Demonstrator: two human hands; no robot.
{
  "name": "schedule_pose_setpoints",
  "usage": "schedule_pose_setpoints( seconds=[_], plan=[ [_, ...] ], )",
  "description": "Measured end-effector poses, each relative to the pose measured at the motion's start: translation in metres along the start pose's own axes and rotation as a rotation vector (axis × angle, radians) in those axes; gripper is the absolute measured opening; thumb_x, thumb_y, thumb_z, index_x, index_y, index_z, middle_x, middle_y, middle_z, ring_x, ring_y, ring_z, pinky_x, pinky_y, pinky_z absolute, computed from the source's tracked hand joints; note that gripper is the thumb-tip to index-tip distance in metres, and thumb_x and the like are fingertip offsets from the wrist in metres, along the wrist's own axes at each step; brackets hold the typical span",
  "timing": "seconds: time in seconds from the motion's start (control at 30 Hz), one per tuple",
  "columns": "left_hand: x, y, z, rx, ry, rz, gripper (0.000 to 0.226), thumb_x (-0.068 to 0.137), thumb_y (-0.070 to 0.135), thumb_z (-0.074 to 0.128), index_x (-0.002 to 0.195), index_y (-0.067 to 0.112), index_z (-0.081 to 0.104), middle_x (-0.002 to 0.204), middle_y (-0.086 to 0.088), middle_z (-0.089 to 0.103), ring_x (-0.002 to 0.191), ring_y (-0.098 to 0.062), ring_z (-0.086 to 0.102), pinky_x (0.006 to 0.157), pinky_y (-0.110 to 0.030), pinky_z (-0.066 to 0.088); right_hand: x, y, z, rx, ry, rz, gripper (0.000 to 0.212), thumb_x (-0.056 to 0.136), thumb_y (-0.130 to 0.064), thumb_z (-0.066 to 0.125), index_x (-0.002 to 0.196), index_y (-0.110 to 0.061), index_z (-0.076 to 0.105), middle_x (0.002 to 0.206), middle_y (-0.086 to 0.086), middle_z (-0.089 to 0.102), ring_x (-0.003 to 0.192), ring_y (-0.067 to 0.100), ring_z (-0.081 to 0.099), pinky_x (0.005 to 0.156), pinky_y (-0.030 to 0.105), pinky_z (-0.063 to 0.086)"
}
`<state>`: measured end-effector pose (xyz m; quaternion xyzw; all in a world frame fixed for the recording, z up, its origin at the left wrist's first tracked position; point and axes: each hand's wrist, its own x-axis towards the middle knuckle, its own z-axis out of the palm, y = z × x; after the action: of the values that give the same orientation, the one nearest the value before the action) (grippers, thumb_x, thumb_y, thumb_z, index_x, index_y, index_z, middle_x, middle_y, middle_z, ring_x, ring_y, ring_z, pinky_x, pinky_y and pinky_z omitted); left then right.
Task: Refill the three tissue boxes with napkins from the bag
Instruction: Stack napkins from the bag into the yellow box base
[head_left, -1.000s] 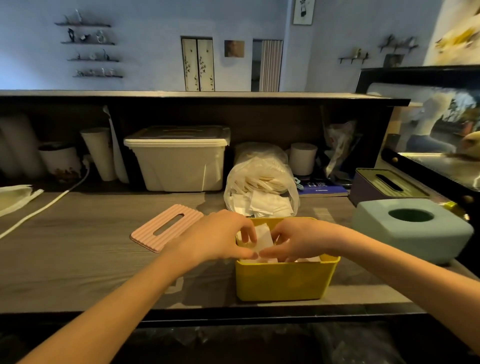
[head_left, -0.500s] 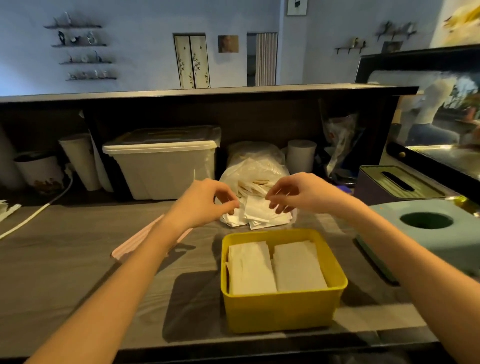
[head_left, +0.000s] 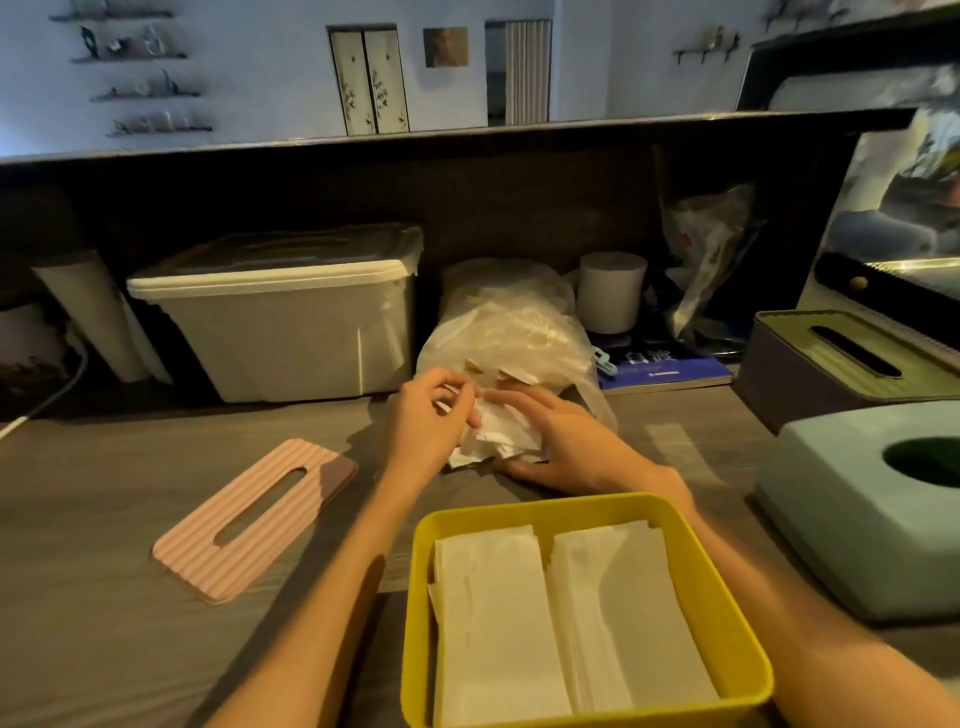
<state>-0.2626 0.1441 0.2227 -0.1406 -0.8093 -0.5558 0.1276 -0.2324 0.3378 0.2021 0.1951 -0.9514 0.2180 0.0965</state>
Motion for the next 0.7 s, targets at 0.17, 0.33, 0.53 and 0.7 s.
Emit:
schedule_pose_setpoints(
  seconds=[0.17, 0.33, 0.53, 0.7],
  plan=[
    [-0.002, -0.003, -0.002, 0.021, 0.000, -0.022, 0.010, 0.099, 0.011, 0.061, 0.097, 0.009, 0.071, 0.067, -0.003, 0.071, 0.049, -0.004, 0.059, 0.049, -0.021, 0.047, 0.002, 0.004, -0.005, 0.045, 0.045, 0.010, 0.065, 0.093, -0.025, 0.070, 0.149, -0.043, 0.044, 0.154, -0.010, 0.047, 0.137, 0.013, 0.045, 0.117, 0.035, 0.036],
    [-0.002, -0.003, -0.003, -0.015, 0.005, -0.032, 0.011, 0.098, 0.006, 0.060, 0.098, 0.008, 0.071, 0.075, -0.007, 0.072, 0.058, -0.004, 0.065, 0.052, -0.020, 0.051, -0.005, 0.007, -0.010, 0.089, 0.226, 0.095, 0.047, 0.093, -0.004, 0.059, 0.134, -0.025, 0.066, 0.134, 0.000, 0.067, 0.125, 0.020, 0.057, 0.103, 0.027, 0.039],
    [-0.002, -0.002, -0.002, 0.014, 0.010, -0.048, 0.009, 0.101, 0.018, 0.058, 0.102, 0.016, 0.067, 0.081, 0.004, 0.070, 0.065, -0.002, 0.063, 0.057, -0.019, 0.053, -0.009, -0.006, -0.025, 0.203, 0.293, -0.040, 0.032, 0.099, -0.011, 0.062, 0.127, -0.026, 0.068, 0.113, -0.016, 0.071, 0.102, -0.003, 0.061, 0.088, 0.011, 0.045],
    [-0.005, 0.012, -0.008, -0.196, -0.051, -0.199, 0.017, 0.106, 0.012, 0.048, 0.109, 0.021, 0.063, 0.089, -0.006, 0.068, 0.060, -0.004, 0.064, 0.059, -0.026, 0.055, -0.014, -0.025, -0.042, 0.681, 0.317, 0.213, 0.020, 0.101, -0.033, 0.061, 0.112, -0.019, 0.068, 0.096, -0.003, 0.075, 0.092, 0.011, 0.071, 0.077, 0.027, 0.058]
  ],
)
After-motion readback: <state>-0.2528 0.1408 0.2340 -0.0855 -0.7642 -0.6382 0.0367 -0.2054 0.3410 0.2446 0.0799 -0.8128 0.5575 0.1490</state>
